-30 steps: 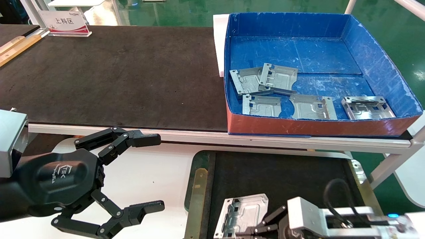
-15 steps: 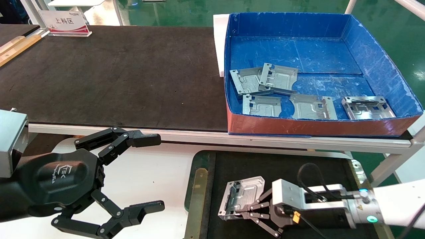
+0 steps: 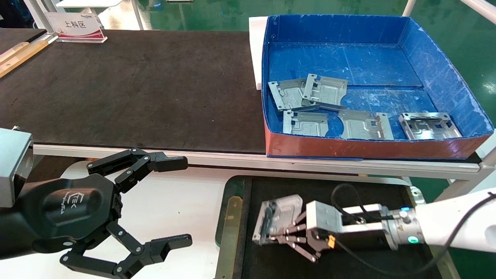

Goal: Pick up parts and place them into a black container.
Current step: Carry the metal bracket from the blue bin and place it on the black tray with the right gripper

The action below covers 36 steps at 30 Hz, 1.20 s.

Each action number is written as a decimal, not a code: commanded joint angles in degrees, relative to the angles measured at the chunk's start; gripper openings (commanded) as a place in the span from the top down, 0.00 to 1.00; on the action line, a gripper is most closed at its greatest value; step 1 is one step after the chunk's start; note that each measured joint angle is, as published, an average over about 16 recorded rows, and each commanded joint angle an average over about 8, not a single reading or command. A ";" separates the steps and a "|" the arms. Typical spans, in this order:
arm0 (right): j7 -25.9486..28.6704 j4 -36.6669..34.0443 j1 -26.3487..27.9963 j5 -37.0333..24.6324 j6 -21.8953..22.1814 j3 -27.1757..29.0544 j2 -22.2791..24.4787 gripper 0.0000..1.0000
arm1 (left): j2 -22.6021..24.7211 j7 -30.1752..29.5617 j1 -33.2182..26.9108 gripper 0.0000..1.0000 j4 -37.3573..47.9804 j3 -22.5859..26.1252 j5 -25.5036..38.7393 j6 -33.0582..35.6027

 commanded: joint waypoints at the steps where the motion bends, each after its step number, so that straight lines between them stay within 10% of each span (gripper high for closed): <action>1: -1.50 -2.02 0.77 -0.22 0.30 -0.02 -0.87 1.00 | 0.00 0.00 0.00 0.00 0.00 0.00 0.00 0.00; 36: -18.42 -19.12 6.68 -2.13 1.73 -0.74 -8.16 1.00 | 0.00 0.00 0.00 0.00 0.00 0.00 0.00 0.00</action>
